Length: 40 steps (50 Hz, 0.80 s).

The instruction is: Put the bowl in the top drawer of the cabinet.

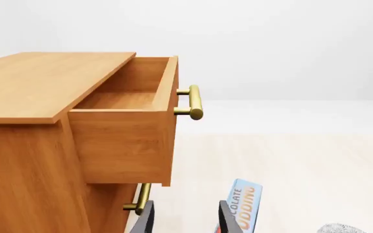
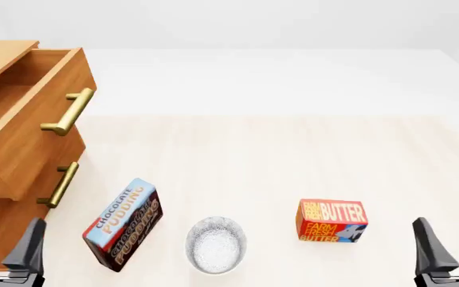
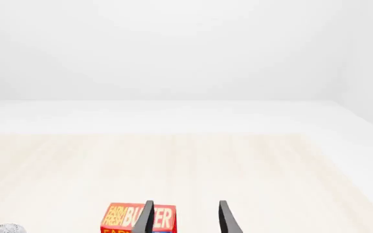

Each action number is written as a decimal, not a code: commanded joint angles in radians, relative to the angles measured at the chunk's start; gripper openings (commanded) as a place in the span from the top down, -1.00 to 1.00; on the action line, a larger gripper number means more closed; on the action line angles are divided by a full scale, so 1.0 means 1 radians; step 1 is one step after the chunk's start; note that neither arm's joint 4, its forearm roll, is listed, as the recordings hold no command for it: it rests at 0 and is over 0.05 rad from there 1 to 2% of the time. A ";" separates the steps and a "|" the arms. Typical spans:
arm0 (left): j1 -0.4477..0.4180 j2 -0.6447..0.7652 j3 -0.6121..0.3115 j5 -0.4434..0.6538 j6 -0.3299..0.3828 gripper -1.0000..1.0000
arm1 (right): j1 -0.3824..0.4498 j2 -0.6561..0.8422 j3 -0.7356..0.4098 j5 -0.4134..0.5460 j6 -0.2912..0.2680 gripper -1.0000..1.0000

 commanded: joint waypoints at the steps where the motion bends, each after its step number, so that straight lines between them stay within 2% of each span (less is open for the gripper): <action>1: -0.001 0.002 -0.004 0.000 0.007 -1.00 | 0.000 0.005 -0.003 0.000 0.000 -1.00; 40: -0.019 0.001 -0.019 0.014 0.038 -1.00 | 0.000 0.002 -0.004 0.002 0.000 -1.00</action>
